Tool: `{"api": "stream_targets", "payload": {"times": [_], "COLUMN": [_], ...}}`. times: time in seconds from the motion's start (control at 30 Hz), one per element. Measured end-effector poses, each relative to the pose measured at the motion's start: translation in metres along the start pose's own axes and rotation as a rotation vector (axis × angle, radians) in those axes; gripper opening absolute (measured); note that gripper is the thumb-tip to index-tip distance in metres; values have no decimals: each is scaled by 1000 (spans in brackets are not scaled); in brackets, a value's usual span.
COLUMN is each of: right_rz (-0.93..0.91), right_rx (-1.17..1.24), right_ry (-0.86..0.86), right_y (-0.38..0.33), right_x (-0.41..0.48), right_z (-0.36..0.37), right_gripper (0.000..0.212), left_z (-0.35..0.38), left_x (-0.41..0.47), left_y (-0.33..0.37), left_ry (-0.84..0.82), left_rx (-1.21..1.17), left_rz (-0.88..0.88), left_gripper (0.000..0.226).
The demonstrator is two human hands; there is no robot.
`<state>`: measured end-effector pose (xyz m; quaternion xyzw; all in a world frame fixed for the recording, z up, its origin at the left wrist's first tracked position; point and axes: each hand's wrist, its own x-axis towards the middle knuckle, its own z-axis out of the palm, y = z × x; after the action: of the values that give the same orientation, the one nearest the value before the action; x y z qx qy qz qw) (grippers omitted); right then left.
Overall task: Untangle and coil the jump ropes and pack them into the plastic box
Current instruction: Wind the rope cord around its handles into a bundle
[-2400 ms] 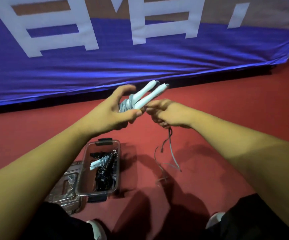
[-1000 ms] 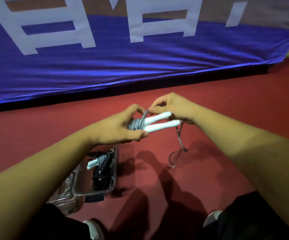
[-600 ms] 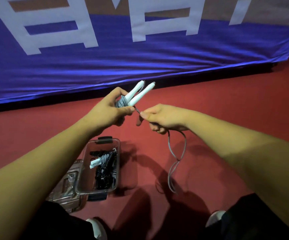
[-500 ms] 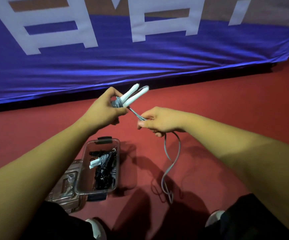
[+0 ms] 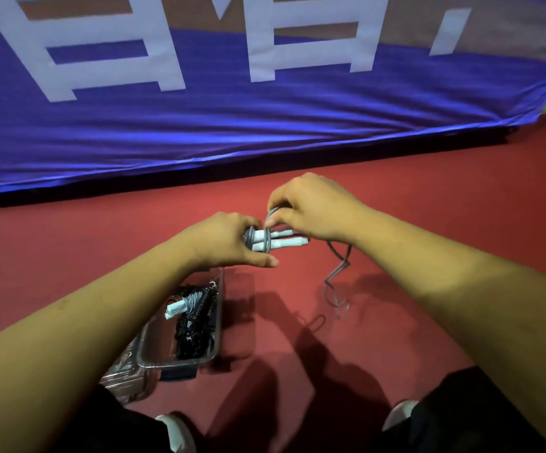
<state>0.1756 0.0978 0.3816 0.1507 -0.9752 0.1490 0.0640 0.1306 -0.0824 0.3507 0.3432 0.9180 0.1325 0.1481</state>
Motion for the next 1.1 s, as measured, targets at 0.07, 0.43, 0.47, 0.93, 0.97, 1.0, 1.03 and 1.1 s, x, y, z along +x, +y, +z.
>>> {"api": "stream_targets", "payload": {"times": [0.07,0.43,0.47,0.93,0.97,1.0,1.03,1.1], "right_rz": [-5,63,57,266,225,182,147,80], "right_rx": [15,585,621,629,520,430,369,267], "right_ry": [9,-72,-115,-353,-341,-335,-328,-303], "right_y": [4,24,26,5,4,2,-1,-7], "right_x": [0,0,-2,-8,-7,-6,-6,-5], "right_z": [-3,-7,-8,29,29,29,28,27], "right_gripper": [17,5,7,25,22,21,20,23], "left_z": [0,-13,-14,-18,-15,-13,-12,-9], "left_x": [0,-18,-20,-2,0,2,3,5], "left_y": [2,20,20,-4,-9,-15,-19,-25], "left_ry": [7,-98,-98,229,252,275,289,285], "left_rx": [-29,-407,-540,-710,-612,-511,-395,-157], "left_rz": [1,161,158,-124,-147,-158,-160,-168], "left_gripper": [47,14,14,16,21,26,29,32]}}
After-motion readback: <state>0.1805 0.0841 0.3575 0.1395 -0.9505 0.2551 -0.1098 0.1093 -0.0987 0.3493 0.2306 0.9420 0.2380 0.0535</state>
